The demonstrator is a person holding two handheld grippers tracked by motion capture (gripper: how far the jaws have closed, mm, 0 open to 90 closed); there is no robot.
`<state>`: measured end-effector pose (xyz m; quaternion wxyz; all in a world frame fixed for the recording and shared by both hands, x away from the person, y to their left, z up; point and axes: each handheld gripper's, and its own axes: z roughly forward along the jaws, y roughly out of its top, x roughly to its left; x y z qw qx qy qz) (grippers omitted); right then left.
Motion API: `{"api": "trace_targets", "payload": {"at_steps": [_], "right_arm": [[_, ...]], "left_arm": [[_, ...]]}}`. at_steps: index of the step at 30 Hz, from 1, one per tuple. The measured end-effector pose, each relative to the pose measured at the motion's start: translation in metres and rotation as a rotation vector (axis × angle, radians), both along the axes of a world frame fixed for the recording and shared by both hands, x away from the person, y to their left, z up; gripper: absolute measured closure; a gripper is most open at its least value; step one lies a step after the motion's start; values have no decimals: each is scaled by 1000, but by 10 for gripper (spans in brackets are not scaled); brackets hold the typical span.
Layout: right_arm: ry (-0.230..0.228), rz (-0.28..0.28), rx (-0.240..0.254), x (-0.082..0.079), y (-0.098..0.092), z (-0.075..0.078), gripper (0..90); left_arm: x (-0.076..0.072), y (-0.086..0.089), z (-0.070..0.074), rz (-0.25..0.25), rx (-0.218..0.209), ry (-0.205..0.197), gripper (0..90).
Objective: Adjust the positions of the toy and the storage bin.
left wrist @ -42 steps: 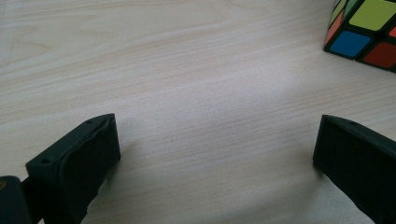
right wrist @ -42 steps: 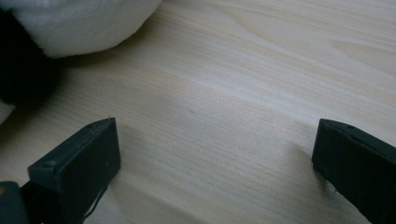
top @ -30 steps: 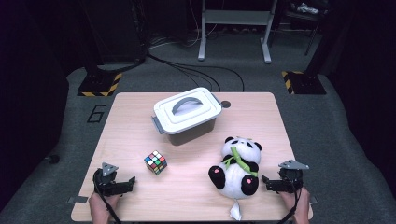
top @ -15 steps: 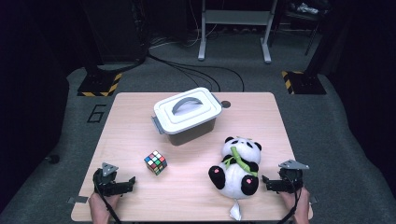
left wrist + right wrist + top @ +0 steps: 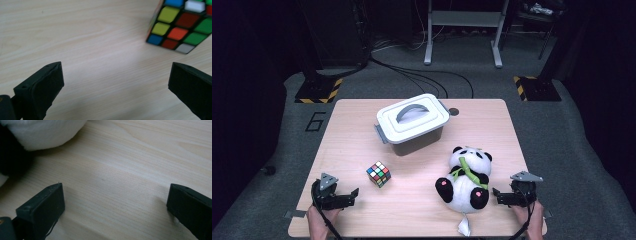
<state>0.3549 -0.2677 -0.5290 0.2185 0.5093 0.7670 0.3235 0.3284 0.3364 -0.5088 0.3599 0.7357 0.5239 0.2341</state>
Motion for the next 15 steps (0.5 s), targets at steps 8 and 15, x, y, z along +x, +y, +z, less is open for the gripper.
{"api": "trace_targets", "payload": {"at_steps": [8, 15], "right_arm": [[0, 1, 0, 0, 0, 0, 8], [1, -1, 1, 0, 0, 0, 9]], "left_arm": [[4, -28, 15, -97, -15, -26, 0], [15, -49, 14, -138, -33, -27, 0]]}}
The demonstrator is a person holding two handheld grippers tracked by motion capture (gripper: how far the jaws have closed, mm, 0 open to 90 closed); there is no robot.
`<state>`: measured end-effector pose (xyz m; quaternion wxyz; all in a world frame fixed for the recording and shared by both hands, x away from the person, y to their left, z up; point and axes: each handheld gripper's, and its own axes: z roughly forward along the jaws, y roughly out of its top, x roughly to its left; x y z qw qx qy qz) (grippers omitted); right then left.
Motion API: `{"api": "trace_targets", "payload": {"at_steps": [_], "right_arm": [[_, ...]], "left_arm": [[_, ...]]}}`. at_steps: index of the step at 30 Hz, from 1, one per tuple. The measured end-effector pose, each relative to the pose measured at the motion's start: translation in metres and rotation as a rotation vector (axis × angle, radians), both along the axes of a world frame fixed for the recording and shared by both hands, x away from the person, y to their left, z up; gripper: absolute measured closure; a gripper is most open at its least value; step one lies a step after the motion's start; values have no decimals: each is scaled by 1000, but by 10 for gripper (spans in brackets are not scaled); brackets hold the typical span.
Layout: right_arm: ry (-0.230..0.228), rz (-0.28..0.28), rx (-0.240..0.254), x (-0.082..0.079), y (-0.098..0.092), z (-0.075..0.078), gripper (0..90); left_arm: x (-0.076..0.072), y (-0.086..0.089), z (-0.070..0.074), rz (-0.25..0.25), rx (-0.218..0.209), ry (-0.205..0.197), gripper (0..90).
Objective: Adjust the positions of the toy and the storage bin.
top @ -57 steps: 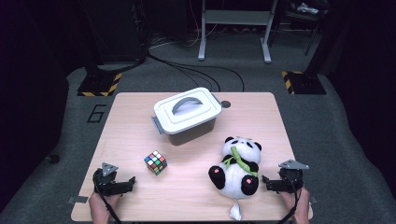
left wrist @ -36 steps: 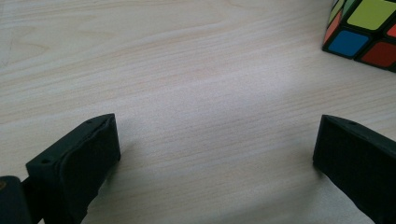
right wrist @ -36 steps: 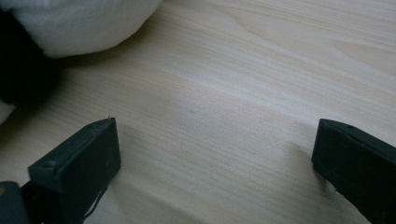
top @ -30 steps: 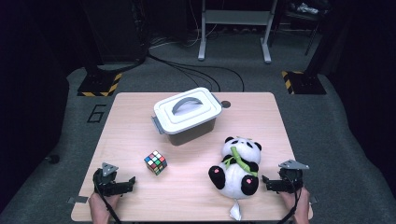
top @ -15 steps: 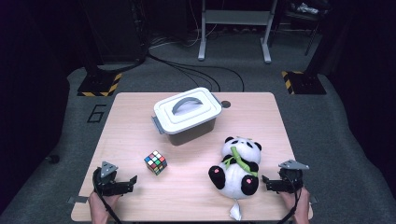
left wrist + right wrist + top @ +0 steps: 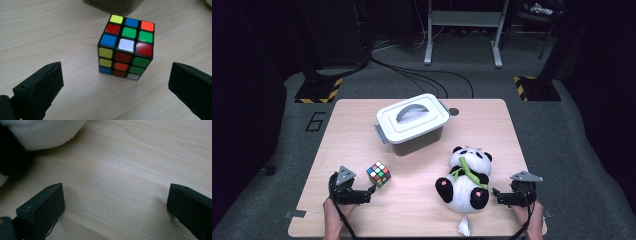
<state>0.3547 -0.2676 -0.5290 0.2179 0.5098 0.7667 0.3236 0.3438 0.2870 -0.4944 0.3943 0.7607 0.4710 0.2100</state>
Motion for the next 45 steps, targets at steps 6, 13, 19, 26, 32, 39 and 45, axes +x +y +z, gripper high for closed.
{"api": "trace_targets", "payload": {"at_steps": [6, 13, 19, 26, 32, 39, 45], "right_arm": [[-2, 3, -2, 0, 0, 0, 10], [-3, 3, -2, 0, 0, 0, 10], [-3, 3, -2, 0, 0, 0, 10], [-2, 3, -2, 0, 0, 0, 10], [-3, 3, 0, 0, 0, 0, 12], [-4, 0, 4, 0, 0, 0, 14], [-4, 5, 1, 0, 0, 0, 16]], "left_arm": [[10, -11, -3, -24, -2, 9, 0], [22, -14, -7, -33, -16, 20, 0], [30, -19, -11, -43, 3, 25, 21], [33, -20, -14, -54, -10, 3, 179], [33, -23, -16, -78, 26, -6, 305], [28, -20, -14, -68, 25, -39, 339], [24, -11, -12, -33, 30, -40, 339]]}}
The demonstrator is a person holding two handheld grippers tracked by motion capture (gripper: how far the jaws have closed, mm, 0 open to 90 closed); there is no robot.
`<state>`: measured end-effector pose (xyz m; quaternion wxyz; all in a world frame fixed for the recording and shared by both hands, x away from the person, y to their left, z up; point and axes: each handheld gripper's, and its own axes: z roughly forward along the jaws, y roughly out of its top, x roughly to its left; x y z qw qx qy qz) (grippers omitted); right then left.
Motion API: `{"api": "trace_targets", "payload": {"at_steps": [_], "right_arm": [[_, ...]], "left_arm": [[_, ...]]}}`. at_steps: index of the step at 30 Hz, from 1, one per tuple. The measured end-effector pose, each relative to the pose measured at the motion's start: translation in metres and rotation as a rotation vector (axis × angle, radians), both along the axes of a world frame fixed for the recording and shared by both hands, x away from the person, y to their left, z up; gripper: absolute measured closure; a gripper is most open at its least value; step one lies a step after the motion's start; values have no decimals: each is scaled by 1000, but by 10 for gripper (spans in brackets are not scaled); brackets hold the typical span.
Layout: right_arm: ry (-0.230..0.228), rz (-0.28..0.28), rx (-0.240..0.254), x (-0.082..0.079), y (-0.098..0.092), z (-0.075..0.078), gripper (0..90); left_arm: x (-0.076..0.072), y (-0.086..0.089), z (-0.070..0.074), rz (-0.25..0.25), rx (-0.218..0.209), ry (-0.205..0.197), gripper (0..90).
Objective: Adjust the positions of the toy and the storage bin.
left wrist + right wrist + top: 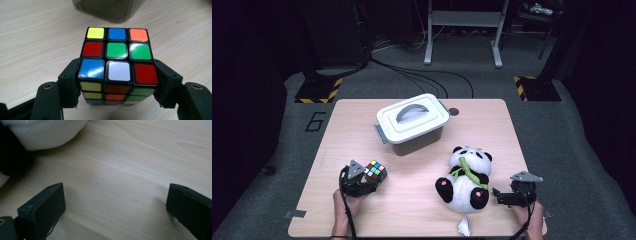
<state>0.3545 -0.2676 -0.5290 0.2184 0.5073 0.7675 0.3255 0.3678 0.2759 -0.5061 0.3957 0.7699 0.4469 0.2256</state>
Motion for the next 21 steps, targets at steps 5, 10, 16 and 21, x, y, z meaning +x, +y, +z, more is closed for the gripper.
{"api": "trace_targets", "payload": {"at_steps": [5, 10, 16, 21], "right_arm": [[1, 1, -2, 0, 0, 0, 16], [0, 0, -2, 0, 0, 0, 17], [0, -1, -1, 0, 0, 0, 17], [0, 0, -2, 0, 0, 0, 17]], "left_arm": [[-5, 11, 5, 38, 1, -18, 340], [-9, 27, 9, 93, 1, -31, 340], [-13, 49, 14, 167, -2, -37, 339], [-16, 66, 19, 225, 5, -47, 340]]}}
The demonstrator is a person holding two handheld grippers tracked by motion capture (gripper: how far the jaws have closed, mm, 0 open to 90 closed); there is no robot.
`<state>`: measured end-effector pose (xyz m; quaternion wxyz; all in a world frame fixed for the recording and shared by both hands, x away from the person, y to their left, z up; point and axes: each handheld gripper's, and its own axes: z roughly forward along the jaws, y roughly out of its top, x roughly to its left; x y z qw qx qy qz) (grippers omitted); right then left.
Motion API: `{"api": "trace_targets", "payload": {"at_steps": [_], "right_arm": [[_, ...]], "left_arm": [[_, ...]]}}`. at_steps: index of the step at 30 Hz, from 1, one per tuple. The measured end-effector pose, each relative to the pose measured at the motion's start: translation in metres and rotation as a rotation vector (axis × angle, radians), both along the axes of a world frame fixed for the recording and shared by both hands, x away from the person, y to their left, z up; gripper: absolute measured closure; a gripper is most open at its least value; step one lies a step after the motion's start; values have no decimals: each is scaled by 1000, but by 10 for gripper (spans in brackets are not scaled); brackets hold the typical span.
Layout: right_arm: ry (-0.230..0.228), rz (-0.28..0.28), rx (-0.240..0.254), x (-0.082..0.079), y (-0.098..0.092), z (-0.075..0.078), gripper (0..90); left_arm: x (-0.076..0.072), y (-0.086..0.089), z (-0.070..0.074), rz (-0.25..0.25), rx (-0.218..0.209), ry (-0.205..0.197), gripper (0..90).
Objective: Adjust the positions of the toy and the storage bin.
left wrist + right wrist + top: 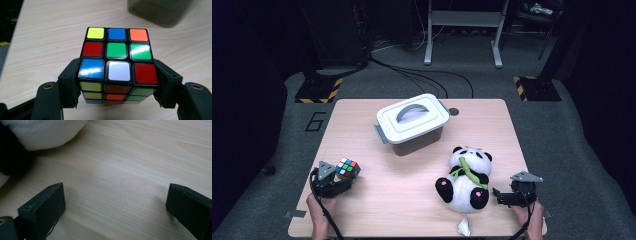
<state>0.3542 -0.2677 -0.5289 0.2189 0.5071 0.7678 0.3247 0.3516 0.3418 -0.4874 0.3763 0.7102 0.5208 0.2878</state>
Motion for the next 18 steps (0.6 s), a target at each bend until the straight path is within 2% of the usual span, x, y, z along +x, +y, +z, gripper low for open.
{"api": "trace_targets", "payload": {"at_steps": [4, 6, 12, 13, 18], "right_arm": [[0, 0, 1, 0, 0, 0, 17], [0, -1, 1, 0, 0, 0, 17], [2, -4, 3, 0, 0, 0, 17], [2, -5, 3, 0, 0, 0, 17], [2, -6, 3, 0, 0, 0, 18]], "left_arm": [[0, 12, 2, 54, -6, 8, 340], [0, 19, 3, 73, -3, -1, 340], [1, 36, 7, 112, 18, 8, 340], [2, 38, 7, 123, 17, -3, 340], [4, 50, 10, 153, 26, 0, 340]]}}
